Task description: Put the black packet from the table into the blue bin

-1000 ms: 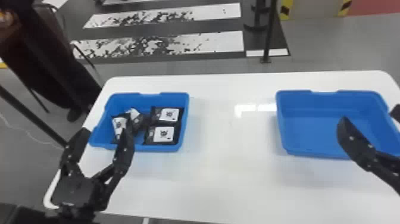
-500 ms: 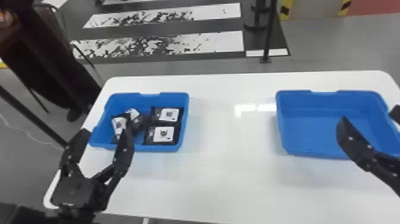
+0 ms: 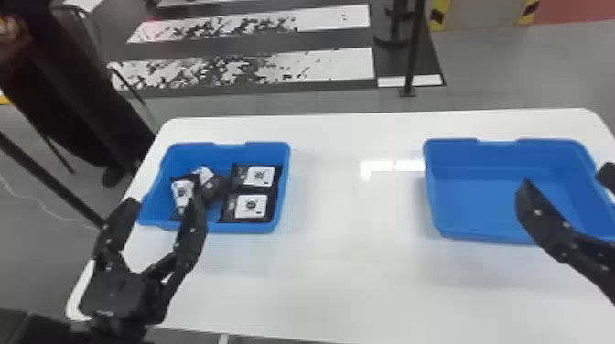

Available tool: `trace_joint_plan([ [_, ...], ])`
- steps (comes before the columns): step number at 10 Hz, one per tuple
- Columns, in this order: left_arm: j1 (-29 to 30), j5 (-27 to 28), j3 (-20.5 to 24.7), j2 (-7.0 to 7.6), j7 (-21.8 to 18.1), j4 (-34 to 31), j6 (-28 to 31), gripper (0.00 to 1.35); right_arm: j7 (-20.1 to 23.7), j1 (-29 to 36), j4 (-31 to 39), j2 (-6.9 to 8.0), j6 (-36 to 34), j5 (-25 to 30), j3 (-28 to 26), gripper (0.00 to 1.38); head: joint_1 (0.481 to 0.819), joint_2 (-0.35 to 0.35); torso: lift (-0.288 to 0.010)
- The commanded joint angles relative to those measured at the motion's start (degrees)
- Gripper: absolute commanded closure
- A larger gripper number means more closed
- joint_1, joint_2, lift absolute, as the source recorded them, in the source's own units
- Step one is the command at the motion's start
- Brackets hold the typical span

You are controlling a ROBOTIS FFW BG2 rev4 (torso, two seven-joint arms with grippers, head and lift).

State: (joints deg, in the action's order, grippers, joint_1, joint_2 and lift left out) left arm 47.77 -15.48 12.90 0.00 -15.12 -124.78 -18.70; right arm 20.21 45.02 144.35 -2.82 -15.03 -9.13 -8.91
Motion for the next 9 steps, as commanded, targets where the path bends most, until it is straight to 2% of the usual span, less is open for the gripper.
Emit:
trace_joint_plan([
  [1,0.04,-0.05,0.12,-0.15,0.00,-0.02,0.13,0.21,0.00,-0.02,-0.28,-0.09,0.13,-0.01,0.00,0.17,0.695,0.150,-0.110],
  [9,-0.10,-0.51,0.12,-0.15,0.00,0.12,0.55,0.21,0.00,-0.30,-0.85,-0.09,0.55,-0.24,0.00,0.17,0.695,0.151,-0.110],
])
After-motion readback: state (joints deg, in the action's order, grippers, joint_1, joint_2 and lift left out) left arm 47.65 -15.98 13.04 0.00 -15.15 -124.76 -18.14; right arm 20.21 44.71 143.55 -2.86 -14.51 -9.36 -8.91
